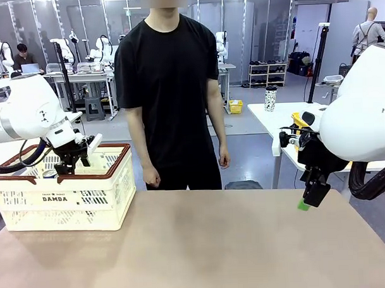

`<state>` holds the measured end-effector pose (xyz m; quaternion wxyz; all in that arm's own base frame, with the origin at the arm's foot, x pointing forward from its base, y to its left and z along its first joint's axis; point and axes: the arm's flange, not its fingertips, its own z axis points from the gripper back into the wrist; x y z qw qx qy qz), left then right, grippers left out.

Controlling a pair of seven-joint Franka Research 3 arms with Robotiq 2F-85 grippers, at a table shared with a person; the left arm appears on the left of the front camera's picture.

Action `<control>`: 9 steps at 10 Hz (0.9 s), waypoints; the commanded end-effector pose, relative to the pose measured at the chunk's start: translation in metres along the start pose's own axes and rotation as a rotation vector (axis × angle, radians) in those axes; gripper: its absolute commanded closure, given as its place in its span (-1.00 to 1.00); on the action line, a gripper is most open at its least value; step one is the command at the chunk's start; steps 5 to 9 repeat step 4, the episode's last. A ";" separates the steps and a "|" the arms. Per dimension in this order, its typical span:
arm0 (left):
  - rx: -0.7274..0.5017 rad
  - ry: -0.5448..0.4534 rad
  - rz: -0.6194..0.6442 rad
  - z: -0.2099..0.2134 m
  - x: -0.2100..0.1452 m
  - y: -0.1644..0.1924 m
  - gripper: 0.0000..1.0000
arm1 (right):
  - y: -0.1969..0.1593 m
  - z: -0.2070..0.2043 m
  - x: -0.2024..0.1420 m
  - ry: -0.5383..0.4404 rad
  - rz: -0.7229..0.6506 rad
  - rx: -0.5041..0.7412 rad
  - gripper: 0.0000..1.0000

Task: Place the drinks into the Shopping basket.
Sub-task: Pick up one drink and place it into the Shopping basket.

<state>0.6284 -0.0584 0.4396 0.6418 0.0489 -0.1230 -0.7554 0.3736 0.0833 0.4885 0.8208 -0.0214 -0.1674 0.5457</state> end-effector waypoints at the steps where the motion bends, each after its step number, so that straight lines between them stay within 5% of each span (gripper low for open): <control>1: -0.005 -0.002 0.000 -0.001 0.000 -0.001 -1.00 | 0.000 0.000 0.000 0.008 -0.002 -0.004 -1.00; 9: -0.005 -0.002 0.000 -0.001 0.000 -0.001 -1.00 | 0.000 0.000 0.000 0.008 -0.002 -0.004 -1.00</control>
